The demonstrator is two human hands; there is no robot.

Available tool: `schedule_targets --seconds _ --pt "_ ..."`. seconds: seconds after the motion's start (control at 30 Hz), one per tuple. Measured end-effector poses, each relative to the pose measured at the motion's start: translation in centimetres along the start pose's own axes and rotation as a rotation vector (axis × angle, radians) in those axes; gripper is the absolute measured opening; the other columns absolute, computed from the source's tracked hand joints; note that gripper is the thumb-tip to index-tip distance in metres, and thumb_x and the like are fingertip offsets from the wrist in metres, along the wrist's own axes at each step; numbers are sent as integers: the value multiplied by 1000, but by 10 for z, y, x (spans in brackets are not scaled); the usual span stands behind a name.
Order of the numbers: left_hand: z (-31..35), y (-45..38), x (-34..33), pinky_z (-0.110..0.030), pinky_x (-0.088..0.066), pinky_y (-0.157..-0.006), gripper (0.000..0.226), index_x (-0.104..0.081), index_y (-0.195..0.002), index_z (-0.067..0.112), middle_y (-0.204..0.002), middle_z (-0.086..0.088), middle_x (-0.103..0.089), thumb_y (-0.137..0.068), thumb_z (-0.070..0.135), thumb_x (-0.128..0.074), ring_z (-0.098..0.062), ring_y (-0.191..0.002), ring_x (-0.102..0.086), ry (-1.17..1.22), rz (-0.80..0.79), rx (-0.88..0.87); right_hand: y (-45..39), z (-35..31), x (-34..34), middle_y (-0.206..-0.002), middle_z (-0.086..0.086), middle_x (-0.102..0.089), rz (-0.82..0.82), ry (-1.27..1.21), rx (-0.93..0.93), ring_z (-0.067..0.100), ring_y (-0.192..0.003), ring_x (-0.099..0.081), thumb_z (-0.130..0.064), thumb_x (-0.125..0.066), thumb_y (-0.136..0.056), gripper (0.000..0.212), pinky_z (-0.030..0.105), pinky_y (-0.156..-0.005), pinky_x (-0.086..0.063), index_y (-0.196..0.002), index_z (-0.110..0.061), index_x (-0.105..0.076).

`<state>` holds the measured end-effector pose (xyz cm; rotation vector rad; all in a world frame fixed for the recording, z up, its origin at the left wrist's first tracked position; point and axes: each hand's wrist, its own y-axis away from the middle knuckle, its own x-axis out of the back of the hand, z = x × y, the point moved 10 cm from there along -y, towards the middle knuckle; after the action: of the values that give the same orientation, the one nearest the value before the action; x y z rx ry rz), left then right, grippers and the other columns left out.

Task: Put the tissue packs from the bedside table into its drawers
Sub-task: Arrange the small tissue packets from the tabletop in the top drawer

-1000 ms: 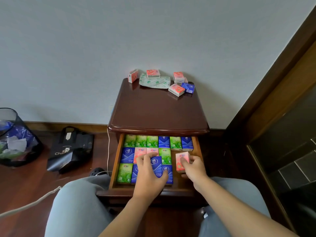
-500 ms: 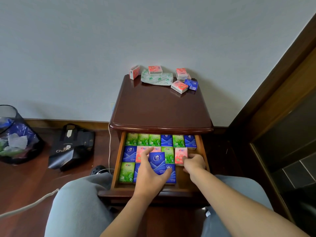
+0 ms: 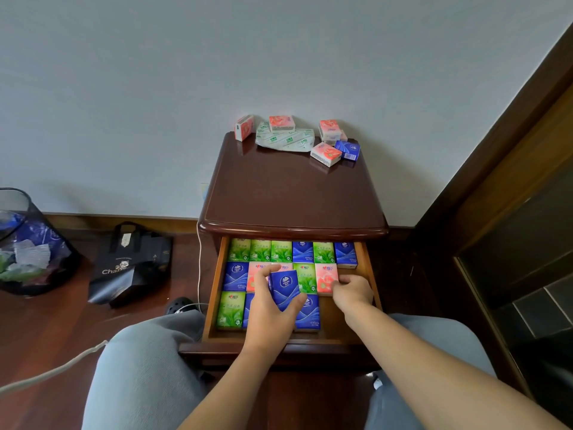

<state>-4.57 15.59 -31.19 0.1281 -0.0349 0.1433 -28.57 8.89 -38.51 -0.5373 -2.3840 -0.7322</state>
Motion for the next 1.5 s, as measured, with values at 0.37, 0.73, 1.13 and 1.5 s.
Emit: schedule_targets --seconds 0.37,0.73,1.13,1.5 --pt "-10 -4 -2 -45 -66 -60 22 -50 -110 45 -99 14 -73 -91 53 -57 -15 -86 -78 8 -3 103 19 -34 17 -136 -1 -64 -152 140 294 14 -120 -61 -23 -76 -94 46 27 -87 -52 -136 -23 -59" --pt "-13 -21 -59 -44 -65 -77 65 -35 -140 37 -122 -12 -71 -97 2 -68 -22 -100 -77 166 -188 277 104 -92 40 -158 -18 -31 -456 373 1062 2 -147 -31 -51 -82 -80 101 29 -117 -42 -160 -38 -21" --pt "3 -18 -78 -12 -50 -84 50 -46 -144 29 -133 10 -56 -99 16 -64 0 -111 -62 -432 -287 2 64 -80 66 -134 -10 -60 -8 767 1103 16 -131 -48 -57 -77 -77 73 34 -111 -41 -140 -28 -54" --pt "-18 -20 -113 -44 -14 -130 58 -22 -163 30 -172 8 -13 -108 33 -40 -16 -159 -7 -1168 -515 -205 29 -52 38 -148 -3 -53 6 988 868 27 -145 -34 -56 -74 -88 71 42 -121 -29 -147 -27 -48"
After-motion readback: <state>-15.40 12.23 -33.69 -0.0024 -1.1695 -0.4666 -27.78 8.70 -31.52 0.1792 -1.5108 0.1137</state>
